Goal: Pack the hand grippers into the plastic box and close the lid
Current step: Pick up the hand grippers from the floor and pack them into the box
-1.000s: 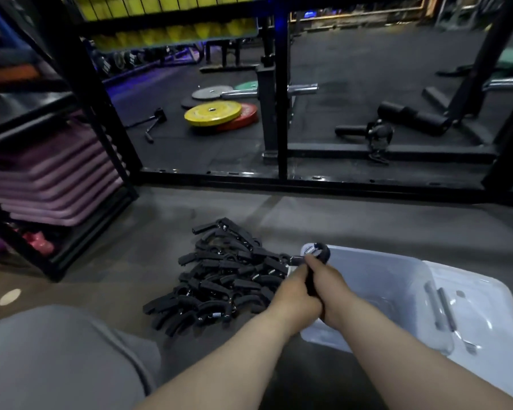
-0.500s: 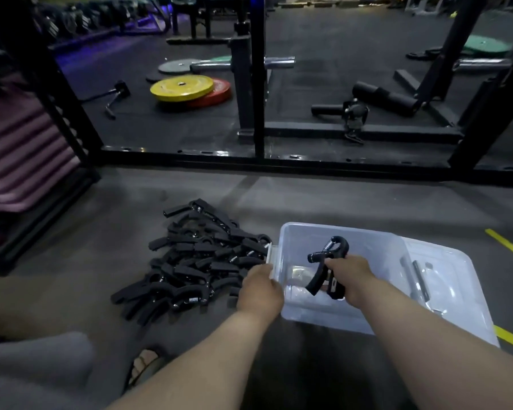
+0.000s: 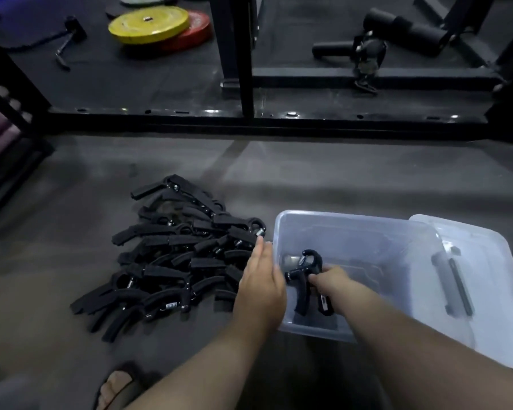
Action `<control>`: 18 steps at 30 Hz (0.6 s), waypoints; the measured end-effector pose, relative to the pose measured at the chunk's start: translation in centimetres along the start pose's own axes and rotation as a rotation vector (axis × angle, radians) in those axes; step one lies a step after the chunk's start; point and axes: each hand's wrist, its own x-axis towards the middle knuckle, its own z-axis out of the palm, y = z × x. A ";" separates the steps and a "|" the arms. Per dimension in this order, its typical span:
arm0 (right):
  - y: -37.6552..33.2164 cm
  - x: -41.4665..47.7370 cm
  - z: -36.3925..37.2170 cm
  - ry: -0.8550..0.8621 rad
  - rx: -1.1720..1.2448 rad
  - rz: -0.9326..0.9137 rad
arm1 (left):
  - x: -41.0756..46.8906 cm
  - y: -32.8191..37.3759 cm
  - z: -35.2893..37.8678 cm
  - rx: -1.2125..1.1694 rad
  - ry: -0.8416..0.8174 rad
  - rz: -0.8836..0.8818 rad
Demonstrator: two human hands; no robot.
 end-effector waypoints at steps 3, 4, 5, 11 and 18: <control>-1.7 -3.8 0.1 -0.026 -0.222 0.015 | -0.2 0.0 0.3 -0.022 0.004 -0.005; -1.7 -4.0 0.2 0.031 -0.325 0.016 | -0.2 0.0 0.3 -0.029 0.003 -0.001; -2.0 -4.4 0.1 0.099 -0.409 0.034 | -0.2 -0.1 0.3 -0.035 -0.002 0.003; -6.0 -7.5 1.4 0.350 -0.232 -0.245 | -0.2 -0.1 0.4 -0.040 0.031 0.010; -6.4 -13.8 4.8 0.356 -0.322 -1.029 | 0.0 -2.0 -1.9 -0.408 0.320 -0.369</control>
